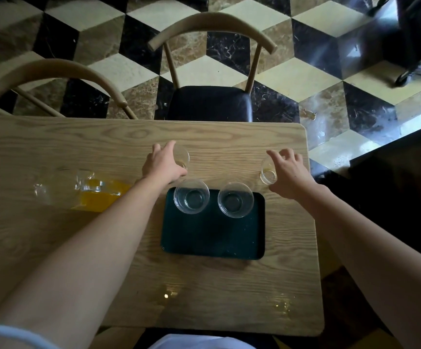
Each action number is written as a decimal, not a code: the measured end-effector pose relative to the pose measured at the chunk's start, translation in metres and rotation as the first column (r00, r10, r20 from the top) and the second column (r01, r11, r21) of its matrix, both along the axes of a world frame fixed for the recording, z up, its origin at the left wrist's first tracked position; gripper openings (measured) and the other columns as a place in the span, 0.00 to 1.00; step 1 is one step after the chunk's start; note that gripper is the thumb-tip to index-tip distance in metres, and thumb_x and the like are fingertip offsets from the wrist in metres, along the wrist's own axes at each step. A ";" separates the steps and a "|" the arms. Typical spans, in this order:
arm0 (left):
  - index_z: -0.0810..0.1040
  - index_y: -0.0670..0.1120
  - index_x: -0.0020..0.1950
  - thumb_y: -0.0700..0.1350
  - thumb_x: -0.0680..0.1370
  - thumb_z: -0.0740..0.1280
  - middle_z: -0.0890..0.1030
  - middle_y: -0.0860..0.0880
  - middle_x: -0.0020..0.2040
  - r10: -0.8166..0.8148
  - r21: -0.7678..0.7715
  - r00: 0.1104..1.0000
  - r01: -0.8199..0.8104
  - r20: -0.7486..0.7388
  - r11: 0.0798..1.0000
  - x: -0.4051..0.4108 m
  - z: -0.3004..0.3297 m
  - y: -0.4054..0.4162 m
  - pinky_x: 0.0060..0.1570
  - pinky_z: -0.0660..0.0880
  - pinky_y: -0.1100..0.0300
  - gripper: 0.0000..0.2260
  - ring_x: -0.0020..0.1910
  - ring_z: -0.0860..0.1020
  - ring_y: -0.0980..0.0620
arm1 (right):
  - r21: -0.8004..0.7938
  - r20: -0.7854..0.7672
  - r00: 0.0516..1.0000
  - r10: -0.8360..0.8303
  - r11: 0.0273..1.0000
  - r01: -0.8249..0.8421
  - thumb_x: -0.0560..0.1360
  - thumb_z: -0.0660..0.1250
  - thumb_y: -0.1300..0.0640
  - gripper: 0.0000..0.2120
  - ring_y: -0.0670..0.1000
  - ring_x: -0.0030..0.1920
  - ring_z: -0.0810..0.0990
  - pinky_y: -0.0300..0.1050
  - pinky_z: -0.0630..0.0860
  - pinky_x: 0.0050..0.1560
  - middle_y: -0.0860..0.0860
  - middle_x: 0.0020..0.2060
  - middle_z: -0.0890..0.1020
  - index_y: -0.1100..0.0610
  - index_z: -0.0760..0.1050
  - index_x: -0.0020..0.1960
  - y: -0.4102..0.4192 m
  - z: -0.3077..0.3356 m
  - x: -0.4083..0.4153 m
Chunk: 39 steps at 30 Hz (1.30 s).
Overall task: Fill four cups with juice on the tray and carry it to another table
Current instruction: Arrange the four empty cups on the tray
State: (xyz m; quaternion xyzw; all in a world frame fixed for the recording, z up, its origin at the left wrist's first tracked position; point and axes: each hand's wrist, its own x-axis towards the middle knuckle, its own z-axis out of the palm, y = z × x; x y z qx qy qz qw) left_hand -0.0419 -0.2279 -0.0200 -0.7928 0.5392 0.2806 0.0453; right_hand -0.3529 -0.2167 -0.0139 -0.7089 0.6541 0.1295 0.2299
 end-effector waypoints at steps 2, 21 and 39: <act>0.63 0.56 0.77 0.51 0.69 0.79 0.67 0.44 0.71 0.006 -0.010 1.000 -0.006 0.016 1.000 0.002 0.002 -0.002 0.46 0.74 0.50 0.40 0.63 0.74 0.40 | -0.001 0.007 1.000 -0.010 1.000 0.010 0.67 0.79 0.56 0.50 0.65 0.68 0.65 0.57 0.73 0.62 0.60 0.71 0.64 0.51 0.55 0.81 0.000 0.000 0.000; 0.62 0.51 0.78 0.53 0.70 0.78 0.66 0.43 0.68 0.034 -0.344 0.994 -0.067 -0.100 0.937 0.010 0.029 0.116 0.61 0.74 0.51 0.41 0.65 0.70 0.42 | -0.113 0.193 0.940 -0.282 0.945 0.307 0.68 0.79 0.50 0.47 0.63 0.70 0.64 0.57 0.67 0.69 0.60 0.71 0.65 0.52 0.56 0.80 0.076 0.025 0.004; 0.64 0.49 0.77 0.52 0.69 0.79 0.67 0.43 0.67 -0.031 -0.322 0.993 -0.008 -0.118 0.947 0.000 0.023 0.238 0.52 0.70 0.61 0.41 0.64 0.70 0.45 | -0.035 0.225 0.901 -0.371 0.921 0.388 0.70 0.77 0.49 0.46 0.57 0.70 0.64 0.54 0.72 0.66 0.54 0.73 0.65 0.55 0.55 0.79 0.213 0.029 0.063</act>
